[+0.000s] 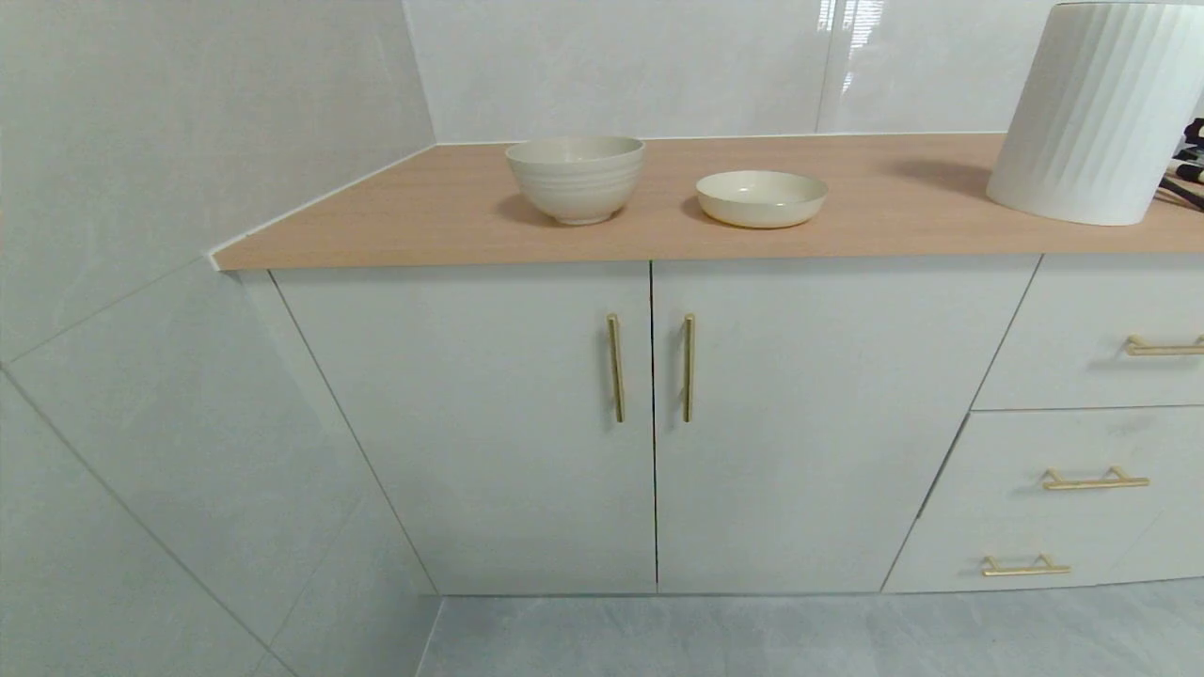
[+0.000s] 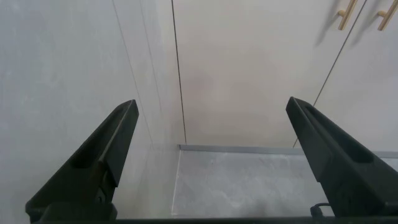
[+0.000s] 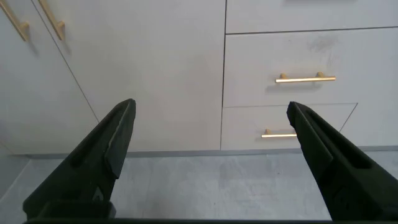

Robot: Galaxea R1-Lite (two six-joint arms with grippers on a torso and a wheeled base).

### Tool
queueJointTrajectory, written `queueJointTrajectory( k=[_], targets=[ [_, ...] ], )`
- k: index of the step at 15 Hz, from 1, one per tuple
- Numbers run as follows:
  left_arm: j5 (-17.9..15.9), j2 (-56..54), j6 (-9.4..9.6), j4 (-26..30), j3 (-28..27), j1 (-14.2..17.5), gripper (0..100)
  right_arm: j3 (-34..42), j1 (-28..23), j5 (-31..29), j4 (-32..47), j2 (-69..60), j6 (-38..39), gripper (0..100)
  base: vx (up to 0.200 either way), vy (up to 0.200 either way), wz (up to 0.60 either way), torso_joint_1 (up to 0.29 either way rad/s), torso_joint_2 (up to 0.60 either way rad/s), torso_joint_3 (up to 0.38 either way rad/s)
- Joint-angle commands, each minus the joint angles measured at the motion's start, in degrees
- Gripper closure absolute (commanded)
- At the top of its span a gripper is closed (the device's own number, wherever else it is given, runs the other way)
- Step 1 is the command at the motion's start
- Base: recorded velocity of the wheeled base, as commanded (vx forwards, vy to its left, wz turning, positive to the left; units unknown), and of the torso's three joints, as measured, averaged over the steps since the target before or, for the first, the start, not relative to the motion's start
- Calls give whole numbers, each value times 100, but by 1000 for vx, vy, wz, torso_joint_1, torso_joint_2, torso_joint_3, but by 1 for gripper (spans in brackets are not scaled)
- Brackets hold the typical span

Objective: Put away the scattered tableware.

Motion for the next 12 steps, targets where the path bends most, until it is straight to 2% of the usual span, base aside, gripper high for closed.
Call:
queueJointTrajectory(
  k=[1,12],
  targets=[
    [2,9,-2,0,1,1,0,0,-2,-2,-4,7,8,0,0,0,0,0,0,0],
    [2,9,-2,0,1,1,0,0,7,7,-4,7,-27,0,0,0,0,0,0,0]
  ],
)
